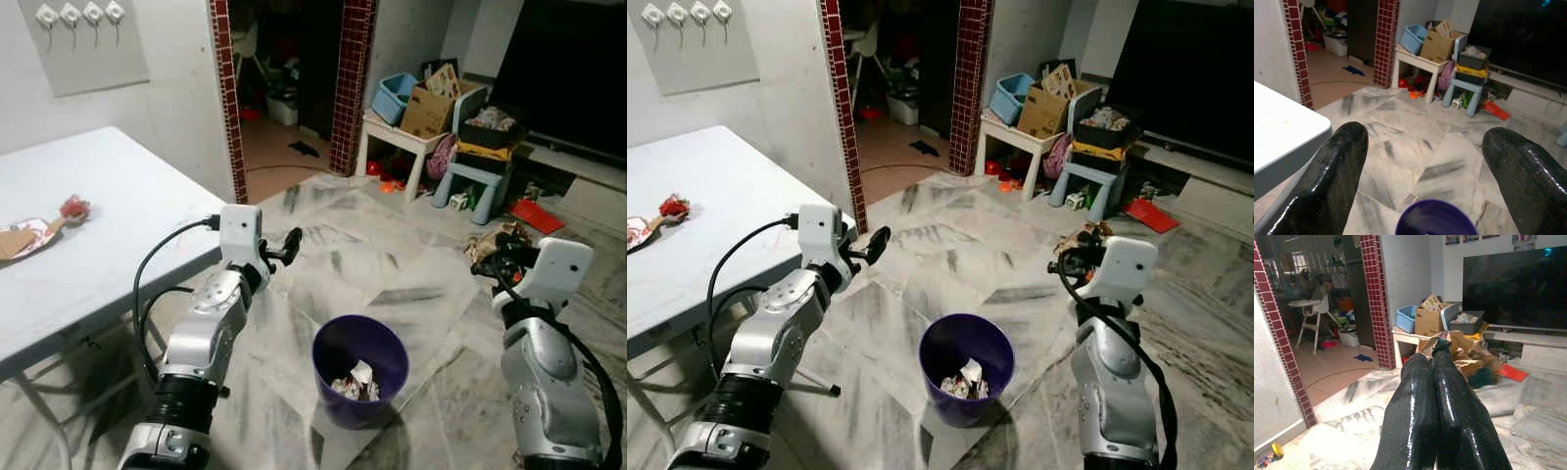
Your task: Picking trash to rubbish bin
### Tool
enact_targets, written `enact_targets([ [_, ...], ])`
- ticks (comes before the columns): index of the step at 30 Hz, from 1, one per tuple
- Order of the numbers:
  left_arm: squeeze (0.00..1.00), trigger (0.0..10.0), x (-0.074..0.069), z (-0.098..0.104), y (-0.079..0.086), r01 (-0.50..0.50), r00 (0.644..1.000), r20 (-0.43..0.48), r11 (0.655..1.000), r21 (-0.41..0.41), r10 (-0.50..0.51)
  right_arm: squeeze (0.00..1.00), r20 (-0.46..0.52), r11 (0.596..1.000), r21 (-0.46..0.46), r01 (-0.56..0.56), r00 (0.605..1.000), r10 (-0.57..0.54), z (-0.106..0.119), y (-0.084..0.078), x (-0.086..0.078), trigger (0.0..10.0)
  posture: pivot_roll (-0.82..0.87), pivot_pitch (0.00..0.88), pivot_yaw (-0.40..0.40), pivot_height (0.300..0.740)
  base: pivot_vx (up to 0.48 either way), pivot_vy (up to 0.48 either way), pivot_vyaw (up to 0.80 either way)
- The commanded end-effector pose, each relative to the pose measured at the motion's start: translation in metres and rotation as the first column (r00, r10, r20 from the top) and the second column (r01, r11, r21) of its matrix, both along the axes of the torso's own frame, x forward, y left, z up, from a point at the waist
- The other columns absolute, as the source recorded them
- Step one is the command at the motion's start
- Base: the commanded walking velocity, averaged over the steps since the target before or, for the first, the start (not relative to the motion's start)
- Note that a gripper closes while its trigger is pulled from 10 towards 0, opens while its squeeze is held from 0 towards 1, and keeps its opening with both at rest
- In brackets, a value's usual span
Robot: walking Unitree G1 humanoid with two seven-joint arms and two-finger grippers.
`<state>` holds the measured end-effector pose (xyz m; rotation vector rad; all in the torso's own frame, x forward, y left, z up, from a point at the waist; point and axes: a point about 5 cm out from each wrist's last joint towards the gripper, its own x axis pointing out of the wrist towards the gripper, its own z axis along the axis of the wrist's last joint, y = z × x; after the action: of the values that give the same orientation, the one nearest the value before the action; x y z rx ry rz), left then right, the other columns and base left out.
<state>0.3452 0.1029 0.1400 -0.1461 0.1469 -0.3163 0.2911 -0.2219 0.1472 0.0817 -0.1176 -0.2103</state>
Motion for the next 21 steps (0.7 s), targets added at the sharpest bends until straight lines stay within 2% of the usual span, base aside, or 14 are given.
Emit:
enact_targets([
  [1, 0.00, 10.0, 0.0038, 0.0043, 0.0005, -0.003, 1.000, 0.001, 1.000, 0.011, 0.003, 0.00, 0.025, 1.000, 0.004, 0.006, 1.000, -0.006, 0.0084, 0.0006, 0.0005, 10.0, -0.10, 0.000, -0.006, 0.740, 0.000, 0.000, 0.00],
  [4, 0.00, 10.0, 0.0037, 0.0048, -0.0007, 0.012, 1.000, 0.002, 1.000, -0.012, -0.012, 0.00, 0.024, 1.000, 0.011, 0.002, 1.000, -0.002, 0.0077, 0.0022, -0.0004, 10.0, -0.11, 0.000, -0.003, 0.740, 0.000, 0.000, 0.00],
  [21, 0.00, 10.0, 0.0045, 0.0051, -0.0008, 0.013, 1.000, -0.002, 1.000, -0.002, -0.013, 0.00, 0.038, 1.000, 0.021, -0.001, 0.999, 0.000, 0.0086, 0.0051, -0.0030, 10.0, -0.11, 0.000, 0.003, 0.740, 0.000, 0.000, 0.00],
])
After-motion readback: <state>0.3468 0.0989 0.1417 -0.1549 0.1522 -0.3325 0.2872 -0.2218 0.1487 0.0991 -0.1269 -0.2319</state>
